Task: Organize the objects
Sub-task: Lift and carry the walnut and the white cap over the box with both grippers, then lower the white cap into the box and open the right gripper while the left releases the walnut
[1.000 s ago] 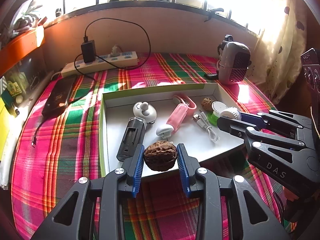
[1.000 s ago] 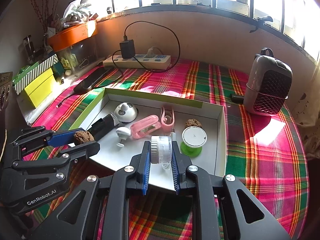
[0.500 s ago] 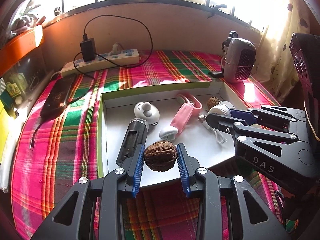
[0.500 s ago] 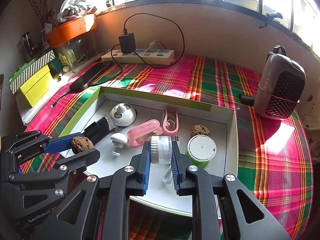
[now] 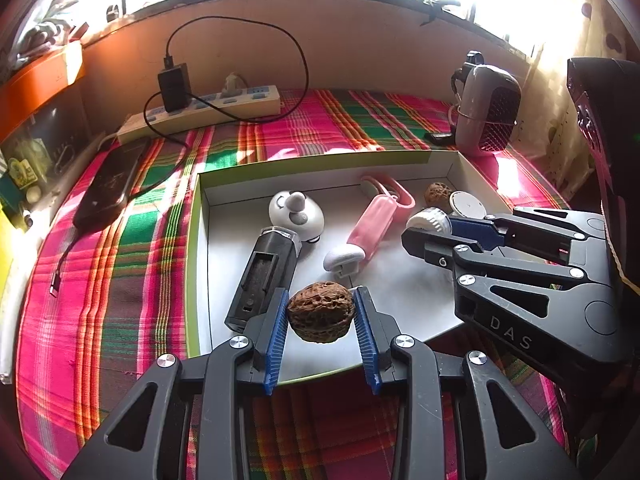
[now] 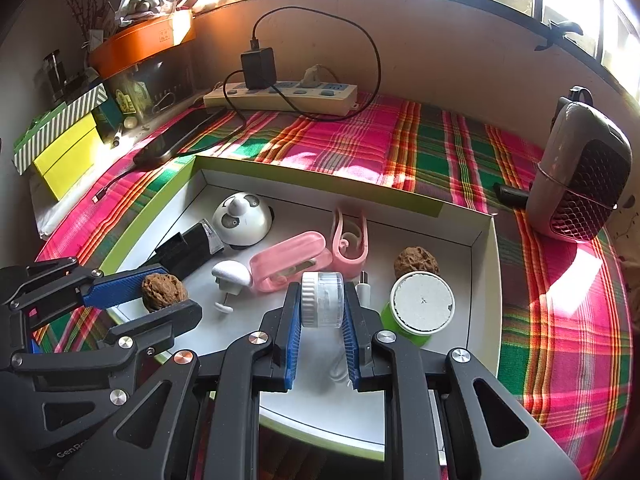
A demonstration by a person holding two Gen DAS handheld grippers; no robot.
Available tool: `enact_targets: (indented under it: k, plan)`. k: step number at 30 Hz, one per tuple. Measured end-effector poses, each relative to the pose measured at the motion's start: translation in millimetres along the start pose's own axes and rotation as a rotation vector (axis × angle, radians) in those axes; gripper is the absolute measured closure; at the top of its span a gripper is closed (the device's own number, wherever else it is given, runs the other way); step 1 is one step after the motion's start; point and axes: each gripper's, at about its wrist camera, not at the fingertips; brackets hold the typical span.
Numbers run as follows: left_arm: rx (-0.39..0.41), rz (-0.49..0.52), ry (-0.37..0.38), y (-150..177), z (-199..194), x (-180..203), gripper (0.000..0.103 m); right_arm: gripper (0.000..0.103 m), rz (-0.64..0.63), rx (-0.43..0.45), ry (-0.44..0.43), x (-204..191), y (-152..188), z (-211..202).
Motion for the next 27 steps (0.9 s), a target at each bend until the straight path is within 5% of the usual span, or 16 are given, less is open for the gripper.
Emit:
enact_targets:
  k: [27]
  plan:
    - [-0.014,-0.009,0.003,-3,8,2,0.072,0.083,-0.046,-0.026,0.009,-7,0,13]
Point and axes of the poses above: each gripper's, at about its wrist camera, not at the fingertips, and z roughly the way its jaws point, x to its right, y to its underside, and after that the axes turned 13 degrees about -y, right-handed
